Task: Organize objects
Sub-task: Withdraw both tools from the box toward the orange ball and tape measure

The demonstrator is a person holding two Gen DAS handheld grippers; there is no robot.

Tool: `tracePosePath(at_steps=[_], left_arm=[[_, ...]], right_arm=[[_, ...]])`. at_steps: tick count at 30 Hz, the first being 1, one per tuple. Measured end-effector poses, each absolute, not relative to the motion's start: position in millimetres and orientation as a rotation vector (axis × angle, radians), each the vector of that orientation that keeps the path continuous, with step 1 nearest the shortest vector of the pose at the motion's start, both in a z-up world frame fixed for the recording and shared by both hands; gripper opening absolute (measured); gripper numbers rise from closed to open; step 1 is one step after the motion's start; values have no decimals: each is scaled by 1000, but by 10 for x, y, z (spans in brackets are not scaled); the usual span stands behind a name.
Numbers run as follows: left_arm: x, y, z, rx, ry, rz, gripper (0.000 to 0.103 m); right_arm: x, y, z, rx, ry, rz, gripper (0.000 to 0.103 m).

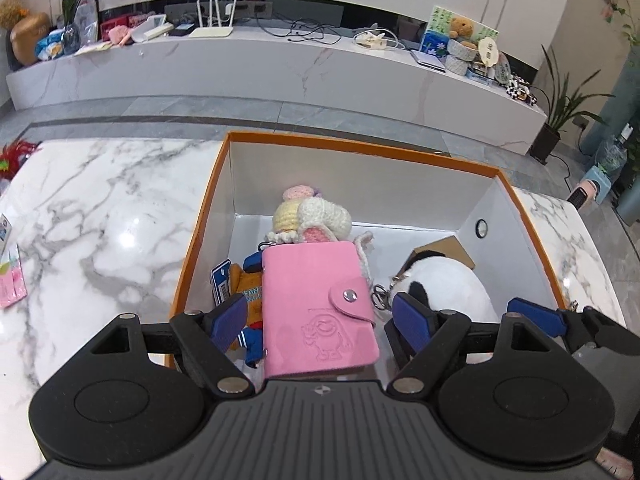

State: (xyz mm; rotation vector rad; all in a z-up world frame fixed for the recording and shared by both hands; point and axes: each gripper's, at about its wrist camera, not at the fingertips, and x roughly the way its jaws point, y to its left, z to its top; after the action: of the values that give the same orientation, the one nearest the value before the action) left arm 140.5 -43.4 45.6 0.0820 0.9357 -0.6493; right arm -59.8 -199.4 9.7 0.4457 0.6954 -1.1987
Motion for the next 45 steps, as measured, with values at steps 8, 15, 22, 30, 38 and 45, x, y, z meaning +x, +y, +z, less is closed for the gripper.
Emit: tracePosePath(at_steps=[8, 15, 22, 30, 38, 45], left_arm=[[1151, -255, 630, 120, 889, -640, 94], [853, -83, 728, 199, 818, -614, 94], [790, 164, 743, 113, 847, -656, 94], [650, 432, 485, 116, 879, -710, 94], [621, 208, 61, 109, 971, -810, 94], [452, 20, -153, 157, 782, -882, 94]], right_arm=[[-672, -1656, 260, 384, 697, -1222, 99], [-806, -1340, 465, 303, 676, -1224, 99], [-859, -1131, 525, 288, 677, -1157, 100], [-1013, -900, 242, 336, 734, -1034, 100], [-1108, -1002, 25, 378, 772, -1010, 100], [-1069, -986, -58, 378, 804, -965, 100]])
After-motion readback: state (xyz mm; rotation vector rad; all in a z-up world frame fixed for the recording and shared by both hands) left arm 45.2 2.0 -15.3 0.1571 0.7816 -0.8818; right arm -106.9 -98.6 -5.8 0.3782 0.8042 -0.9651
